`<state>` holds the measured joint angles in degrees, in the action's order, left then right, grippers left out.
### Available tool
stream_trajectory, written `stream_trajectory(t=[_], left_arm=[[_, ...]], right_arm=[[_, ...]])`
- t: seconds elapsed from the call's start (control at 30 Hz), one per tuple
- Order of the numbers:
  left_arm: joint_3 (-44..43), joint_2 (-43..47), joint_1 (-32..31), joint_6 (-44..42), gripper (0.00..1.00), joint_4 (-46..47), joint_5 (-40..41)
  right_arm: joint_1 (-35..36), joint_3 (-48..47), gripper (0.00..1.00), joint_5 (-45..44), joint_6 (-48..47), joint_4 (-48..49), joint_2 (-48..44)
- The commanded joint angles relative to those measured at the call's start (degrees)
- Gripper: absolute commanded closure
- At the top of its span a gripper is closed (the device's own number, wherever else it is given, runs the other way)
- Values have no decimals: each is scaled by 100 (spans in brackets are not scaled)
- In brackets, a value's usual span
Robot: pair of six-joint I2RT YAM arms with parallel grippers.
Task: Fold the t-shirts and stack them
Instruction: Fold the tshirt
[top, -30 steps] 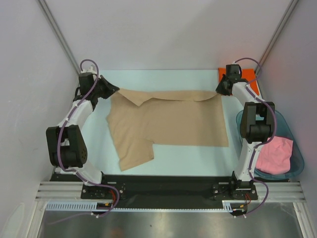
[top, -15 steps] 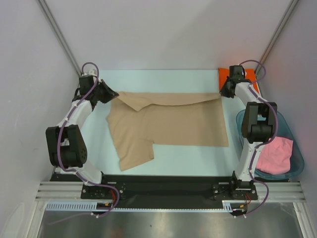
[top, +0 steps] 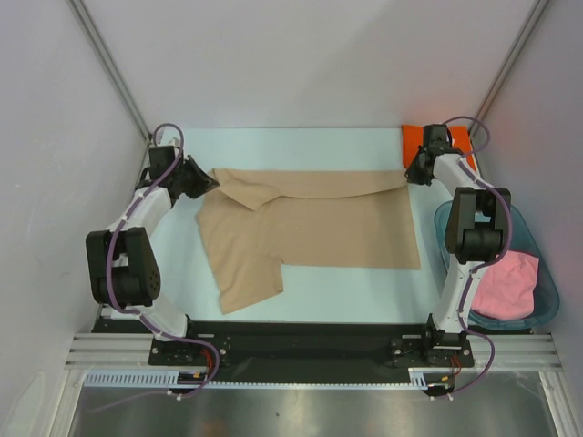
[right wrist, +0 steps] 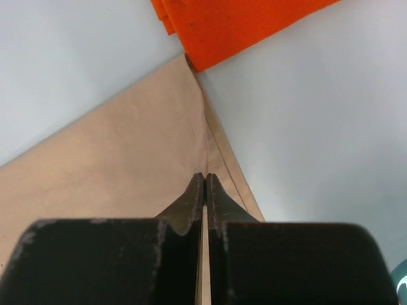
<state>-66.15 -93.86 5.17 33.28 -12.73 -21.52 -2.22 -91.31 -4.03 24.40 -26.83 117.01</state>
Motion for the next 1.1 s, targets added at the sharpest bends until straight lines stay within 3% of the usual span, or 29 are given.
stream_trajectory(t=[0.0, 0.13, 0.17, 0.2, 0.23, 0.27, 0.37, 0.43, 0.47, 0.5, 0.6, 0.8, 1.07], left_arm=[[172, 184, 46, 231, 99, 34, 148], [812, 667, 54, 320, 79, 51, 473], [910, 755, 46, 311, 72, 25, 525], [998, 964, 54, 285, 60, -44, 726], [1121, 1045, 80, 224, 57, -211, 824], [1174, 1254, 107, 180, 50, -282, 1138], [1166, 1476, 282, -84, 37, -440, 1562], [887, 1345, 353, -295, 23, -310, 1345], [693, 1197, 353, -400, 21, -257, 1117], [448, 638, 344, -636, 23, -213, 332], [-1043, -479, 257, -1067, 25, -518, -194], [-2822, -2134, 125, -1710, 33, -1046, 393], [-4371, -3620, 125, -2036, 22, -1539, 692]], right_arm=[[-24, 87, 98, -167, 56, -112, -231], [-24, 183, 86, -501, -58, -270, -372], [-24, 166, 77, -554, -189, -340, -468], [-16, 166, 72, -746, -243, -367, -530], [2, 183, 66, -835, -321, -349, -617], [46, 210, 52, -1001, -453, -288, -810], [177, 210, 43, -1265, -734, -130, -1135], [204, 280, 37, -1040, -849, 315, -1242], [204, 358, 35, -647, -893, 519, -1233], [204, 324, 34, -434, -893, 651, -1120], [204, -131, 35, -81, -701, 644, -594], [354, -537, 39, 350, -559, 740, -30], [310, -2, 39, 667, -779, 1206, -415]])
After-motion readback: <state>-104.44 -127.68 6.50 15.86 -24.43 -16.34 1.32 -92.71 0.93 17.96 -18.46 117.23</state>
